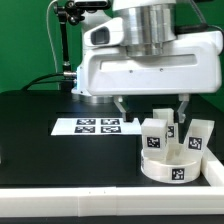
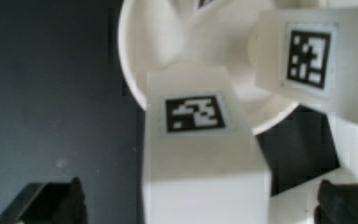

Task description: Assemble stool

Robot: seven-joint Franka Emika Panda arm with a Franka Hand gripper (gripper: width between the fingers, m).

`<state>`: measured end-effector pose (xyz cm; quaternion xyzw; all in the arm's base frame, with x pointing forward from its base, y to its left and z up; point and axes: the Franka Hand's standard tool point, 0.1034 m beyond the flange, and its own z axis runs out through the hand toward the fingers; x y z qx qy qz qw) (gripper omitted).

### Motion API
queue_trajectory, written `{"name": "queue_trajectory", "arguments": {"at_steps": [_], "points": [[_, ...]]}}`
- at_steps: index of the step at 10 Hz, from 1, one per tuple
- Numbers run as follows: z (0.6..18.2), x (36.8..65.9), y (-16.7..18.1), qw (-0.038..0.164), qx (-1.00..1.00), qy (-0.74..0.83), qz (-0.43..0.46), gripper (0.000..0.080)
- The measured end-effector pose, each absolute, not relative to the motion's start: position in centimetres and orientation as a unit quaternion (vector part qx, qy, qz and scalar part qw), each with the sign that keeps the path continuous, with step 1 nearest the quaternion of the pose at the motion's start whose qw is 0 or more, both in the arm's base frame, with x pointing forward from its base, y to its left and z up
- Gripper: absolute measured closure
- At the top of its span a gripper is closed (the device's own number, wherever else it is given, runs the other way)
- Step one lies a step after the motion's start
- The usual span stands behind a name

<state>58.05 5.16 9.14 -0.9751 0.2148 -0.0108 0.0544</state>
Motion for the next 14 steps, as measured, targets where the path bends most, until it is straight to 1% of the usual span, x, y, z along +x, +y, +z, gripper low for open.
{"name": "queue_trajectory", "arguments": {"at_steps": [2,3,4,5,6,10,13,14], "points": [[8.73,57.99,5.43,0.052,-0.976,0.213,-0.013,0.0154],[8.56,57.86,5.52,0.051,-0.976,0.212,-0.013,0.0261],[8.41,57.86,5.72,0.051,-0.976,0.211,-0.014,0.0261],[8.39,57.92,5.75,0.05,-0.976,0.209,-0.016,0.0445],[8.4,57.96,5.73,0.05,-0.977,0.209,-0.017,0.0462],[8.4,57.97,5.67,0.051,-0.969,0.241,-0.016,0.0462],[8.38,57.96,5.66,0.053,-0.937,0.345,-0.01,0.0462],[8.33,57.93,5.65,0.054,-0.913,0.405,-0.009,0.0462]]}}
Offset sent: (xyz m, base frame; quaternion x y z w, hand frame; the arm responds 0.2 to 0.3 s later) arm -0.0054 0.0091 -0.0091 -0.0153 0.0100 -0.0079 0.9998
